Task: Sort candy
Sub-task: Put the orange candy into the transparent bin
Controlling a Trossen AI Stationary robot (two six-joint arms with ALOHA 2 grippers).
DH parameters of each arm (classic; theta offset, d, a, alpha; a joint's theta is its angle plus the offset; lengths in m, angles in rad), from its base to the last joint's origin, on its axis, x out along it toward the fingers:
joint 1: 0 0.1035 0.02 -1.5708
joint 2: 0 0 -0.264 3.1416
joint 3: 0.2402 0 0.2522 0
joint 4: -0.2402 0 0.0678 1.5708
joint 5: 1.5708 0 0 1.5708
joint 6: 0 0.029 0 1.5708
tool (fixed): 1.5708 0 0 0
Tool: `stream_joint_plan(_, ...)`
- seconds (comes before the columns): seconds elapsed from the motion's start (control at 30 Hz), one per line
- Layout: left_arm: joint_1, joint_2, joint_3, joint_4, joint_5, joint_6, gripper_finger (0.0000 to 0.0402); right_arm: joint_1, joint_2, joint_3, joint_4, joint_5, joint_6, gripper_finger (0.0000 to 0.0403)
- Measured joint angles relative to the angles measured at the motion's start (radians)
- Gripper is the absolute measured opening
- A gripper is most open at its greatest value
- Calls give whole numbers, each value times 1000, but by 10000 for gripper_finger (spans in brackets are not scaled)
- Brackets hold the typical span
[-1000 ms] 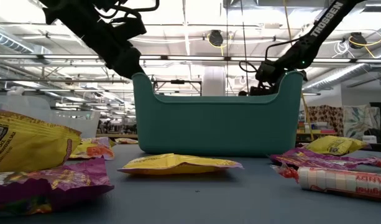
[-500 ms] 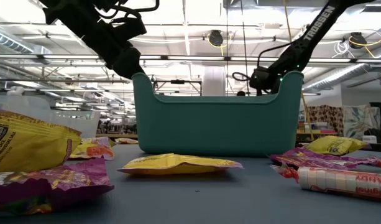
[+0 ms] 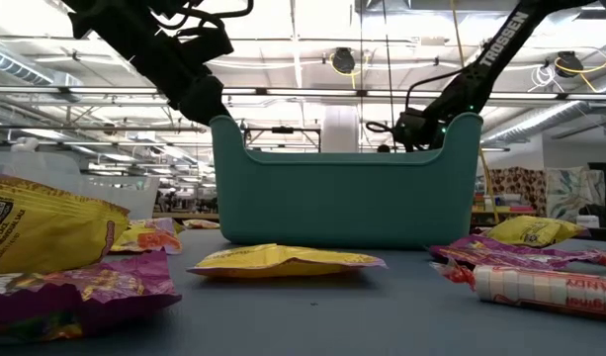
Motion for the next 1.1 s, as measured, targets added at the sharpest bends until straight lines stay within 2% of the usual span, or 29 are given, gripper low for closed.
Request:
stream_joint_plan(0.17,0,0,0,0,3,1,118,57,0,58,-75,66,-38,196)
stream_joint_plan(0.33,0,0,0,0,3,8,118,84,0,116,-108,123,-165,196)
stream_joint_plan(0.63,0,0,0,-1,50,26,118,55,9,125,-122,104,-262,196)
stream_joint_plan(0.83,0,0,0,-2,59,26,118,58,72,125,-122,81,-349,196)
stream_joint_plan(1.0,0,0,0,-3,60,26,118,58,110,130,-112,80,-362,195)
stream_joint_plan(1.1,0,0,0,-4,60,26,118,58,118,129,-114,79,-359,181)
